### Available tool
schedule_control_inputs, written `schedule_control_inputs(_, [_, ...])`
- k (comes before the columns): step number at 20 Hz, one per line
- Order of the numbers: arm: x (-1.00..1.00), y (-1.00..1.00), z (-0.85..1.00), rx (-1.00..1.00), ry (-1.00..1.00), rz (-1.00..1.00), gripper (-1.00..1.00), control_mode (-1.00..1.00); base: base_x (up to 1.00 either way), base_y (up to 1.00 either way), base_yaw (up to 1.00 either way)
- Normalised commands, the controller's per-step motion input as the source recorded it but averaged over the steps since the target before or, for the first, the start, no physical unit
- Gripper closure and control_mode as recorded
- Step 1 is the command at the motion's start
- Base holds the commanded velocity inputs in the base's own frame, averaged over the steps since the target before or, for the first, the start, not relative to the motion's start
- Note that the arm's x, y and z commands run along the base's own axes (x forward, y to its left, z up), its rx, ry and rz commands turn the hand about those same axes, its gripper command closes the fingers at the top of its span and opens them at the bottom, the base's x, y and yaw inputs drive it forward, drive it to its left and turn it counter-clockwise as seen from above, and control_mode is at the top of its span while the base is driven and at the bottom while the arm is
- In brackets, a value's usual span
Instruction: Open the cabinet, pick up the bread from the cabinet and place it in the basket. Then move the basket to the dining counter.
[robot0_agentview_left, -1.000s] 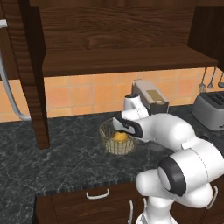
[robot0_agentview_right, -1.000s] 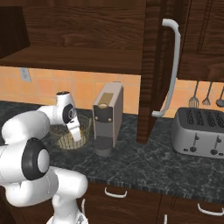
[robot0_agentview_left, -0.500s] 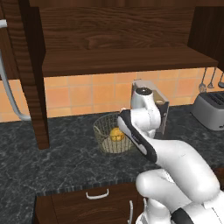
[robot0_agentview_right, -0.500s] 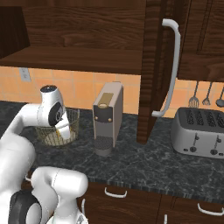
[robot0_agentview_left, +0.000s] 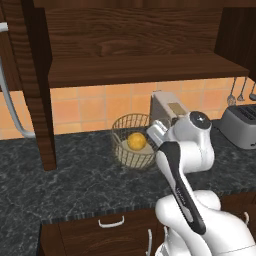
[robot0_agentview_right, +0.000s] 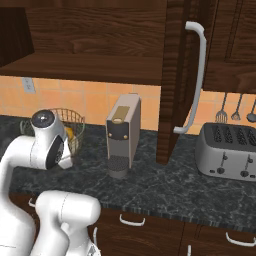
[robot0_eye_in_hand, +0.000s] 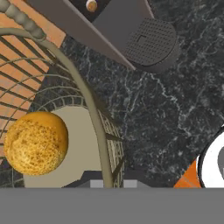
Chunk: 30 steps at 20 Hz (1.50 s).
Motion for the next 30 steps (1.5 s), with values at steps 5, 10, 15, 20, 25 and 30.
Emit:
schedule_control_inputs(5, [-0.36, -0.41, 0.79, 0.0, 0.02, -0.12, 1.0, -1.0, 0.0, 0.0, 0.0])
schedule_control_inputs(10, [-0.52, -0.27, 0.49, 0.0, 0.01, -0.16, 1.0, -1.0, 0.0, 0.0, 0.0])
schedule_control_inputs(15, [-0.19, -0.24, 0.05, -0.01, 0.06, -0.2, 1.0, -1.0, 0.0, 0.0, 0.0])
schedule_control_inputs(20, [-0.1, -0.45, 0.03, 0.0, 0.0, -0.25, 1.0, -1.0, 0.0, 0.0, 0.0])
schedule_control_inputs(25, [-0.1, -0.31, 0.02, 0.0, 0.0, -0.27, 1.0, -1.0, 0.0, 0.0, 0.0])
schedule_control_inputs(30, [0.0, 0.0, 0.0, 0.0, -0.02, -0.01, 1.0, -1.0, 0.0, 0.0, 0.0])
